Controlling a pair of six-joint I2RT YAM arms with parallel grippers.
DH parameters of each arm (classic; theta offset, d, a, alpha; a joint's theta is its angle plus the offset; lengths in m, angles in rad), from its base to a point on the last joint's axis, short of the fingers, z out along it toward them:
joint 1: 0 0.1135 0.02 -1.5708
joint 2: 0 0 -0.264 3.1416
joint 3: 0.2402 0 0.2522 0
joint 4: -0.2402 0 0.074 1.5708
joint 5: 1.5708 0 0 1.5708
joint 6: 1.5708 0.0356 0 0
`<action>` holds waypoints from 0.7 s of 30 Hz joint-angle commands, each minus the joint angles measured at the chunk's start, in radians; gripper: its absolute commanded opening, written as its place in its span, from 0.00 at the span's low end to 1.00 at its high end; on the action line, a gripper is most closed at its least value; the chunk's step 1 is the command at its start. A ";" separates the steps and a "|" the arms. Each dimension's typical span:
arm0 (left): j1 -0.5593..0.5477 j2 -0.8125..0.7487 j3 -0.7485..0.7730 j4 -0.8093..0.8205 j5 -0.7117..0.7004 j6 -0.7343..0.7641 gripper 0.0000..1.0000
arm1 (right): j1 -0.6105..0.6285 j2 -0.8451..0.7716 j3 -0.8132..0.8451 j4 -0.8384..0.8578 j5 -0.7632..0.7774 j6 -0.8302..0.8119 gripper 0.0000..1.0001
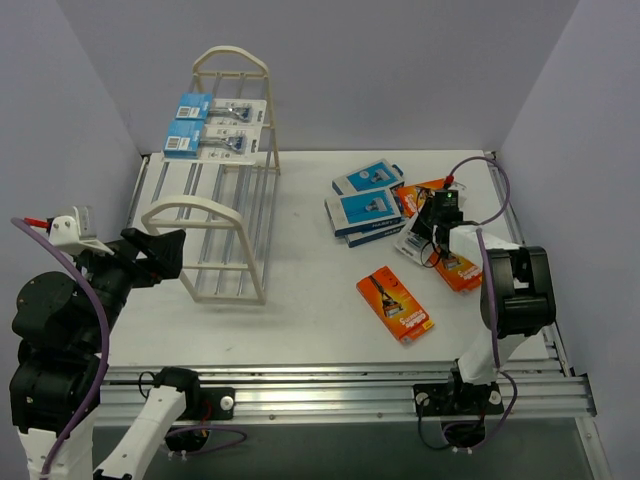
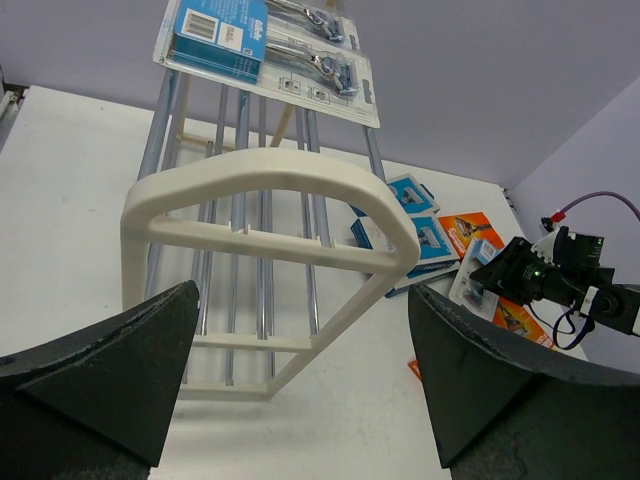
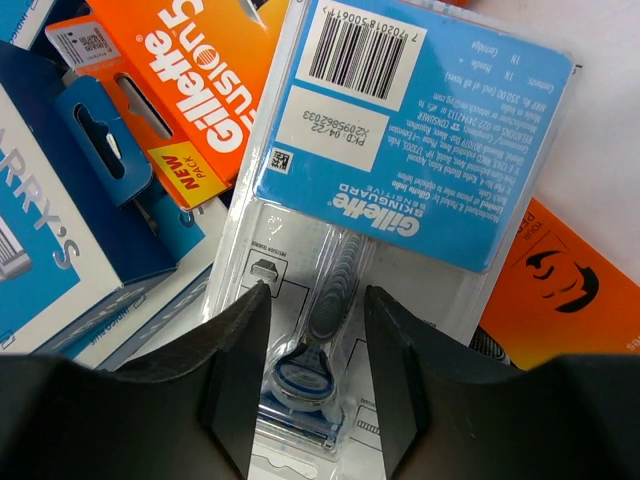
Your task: Place and organize the shaving razors onto the shelf
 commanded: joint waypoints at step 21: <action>-0.006 0.004 0.105 0.041 0.037 -0.039 0.94 | 0.019 -0.318 -0.006 -0.173 -0.090 -0.018 0.00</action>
